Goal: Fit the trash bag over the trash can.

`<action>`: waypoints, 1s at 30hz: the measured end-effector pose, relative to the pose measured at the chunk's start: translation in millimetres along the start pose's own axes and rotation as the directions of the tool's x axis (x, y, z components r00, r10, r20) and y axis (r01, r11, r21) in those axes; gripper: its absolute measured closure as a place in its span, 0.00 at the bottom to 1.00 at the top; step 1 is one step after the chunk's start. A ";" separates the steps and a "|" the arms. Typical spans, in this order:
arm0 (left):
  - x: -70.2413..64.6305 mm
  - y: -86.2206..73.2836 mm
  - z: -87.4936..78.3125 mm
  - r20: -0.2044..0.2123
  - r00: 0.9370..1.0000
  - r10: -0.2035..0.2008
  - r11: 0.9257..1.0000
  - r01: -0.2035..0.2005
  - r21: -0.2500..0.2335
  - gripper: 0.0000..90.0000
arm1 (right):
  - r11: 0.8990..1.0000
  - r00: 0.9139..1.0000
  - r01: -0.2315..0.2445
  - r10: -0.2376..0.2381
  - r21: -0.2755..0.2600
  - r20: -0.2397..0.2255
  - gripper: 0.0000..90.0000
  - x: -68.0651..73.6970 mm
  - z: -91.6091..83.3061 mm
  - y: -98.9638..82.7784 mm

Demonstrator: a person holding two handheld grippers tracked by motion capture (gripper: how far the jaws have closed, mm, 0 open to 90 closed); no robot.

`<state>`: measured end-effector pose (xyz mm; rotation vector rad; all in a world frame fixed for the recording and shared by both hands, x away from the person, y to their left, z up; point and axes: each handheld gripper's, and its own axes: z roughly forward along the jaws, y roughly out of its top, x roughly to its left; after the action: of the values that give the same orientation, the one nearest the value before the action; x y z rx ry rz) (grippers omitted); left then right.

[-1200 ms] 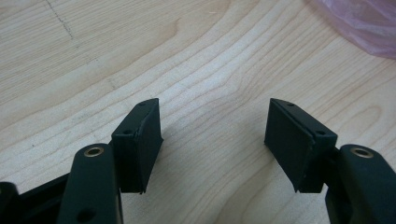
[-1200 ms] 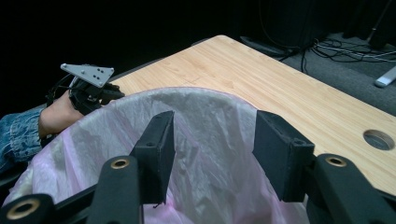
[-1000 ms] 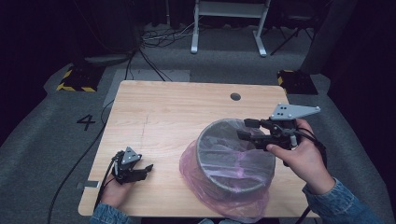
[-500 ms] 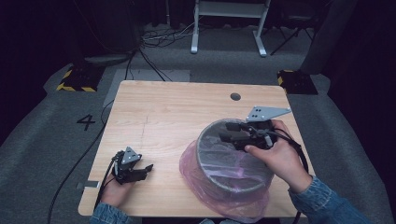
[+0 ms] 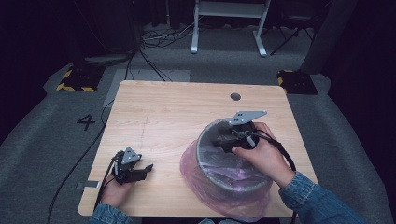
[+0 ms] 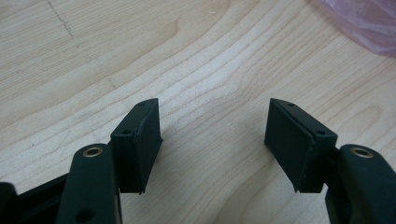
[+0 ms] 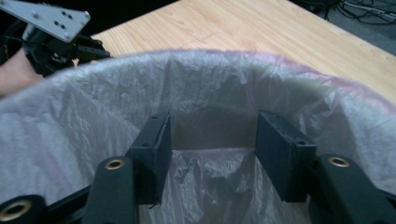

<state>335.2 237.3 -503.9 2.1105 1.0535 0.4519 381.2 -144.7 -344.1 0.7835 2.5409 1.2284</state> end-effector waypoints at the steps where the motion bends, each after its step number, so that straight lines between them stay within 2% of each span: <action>1: 0.0 0.0 0.0 0.000 1.000 -0.001 1.000 0.001 -0.001 0.40 | 1.000 1.000 -0.002 0.002 0.005 0.000 0.49 -0.3 1.2 -1.0; 5: -0.1 0.0 0.1 0.000 1.000 -0.001 1.000 0.001 -0.001 0.40 | 0.999 1.000 0.018 -0.017 0.032 -0.002 0.43 -1.7 8.3 -4.7; 10: 0.0 0.1 0.1 0.000 1.000 -0.001 1.000 0.001 0.000 0.40 | 0.994 0.999 0.047 -0.047 0.094 -0.006 0.44 -1.3 17.3 -7.8; 12: 0.0 0.1 0.2 0.000 1.000 -0.002 1.000 0.002 0.000 0.40 | 0.993 0.999 0.040 -0.040 0.112 -0.009 0.43 -1.2 20.6 -9.1; 16: 0.0 0.1 0.2 0.000 1.000 -0.001 1.000 0.001 0.000 0.40 | 0.984 1.000 0.022 -0.020 0.175 -0.013 0.35 -2.3 28.1 -13.6; 19: 0.0 0.1 0.2 -0.001 1.000 -0.001 1.000 0.001 0.000 0.40 | 0.982 0.999 0.035 -0.030 0.187 -0.033 0.32 -1.4 32.9 -16.7; 25: -0.1 0.1 0.1 0.000 1.000 -0.003 1.000 0.003 0.000 0.40 | 0.979 0.999 0.018 -0.010 0.202 -0.039 0.29 1.9 40.8 -22.0; 30: -0.3 0.1 0.3 0.000 1.000 -0.006 1.000 0.006 -0.001 0.40 | 0.965 0.999 0.003 0.011 0.262 -0.051 0.27 3.4 49.6 -28.7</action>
<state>335.3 236.9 -504.0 2.1059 1.0591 0.4492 387.8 -124.6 -397.4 0.8187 2.7835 0.9342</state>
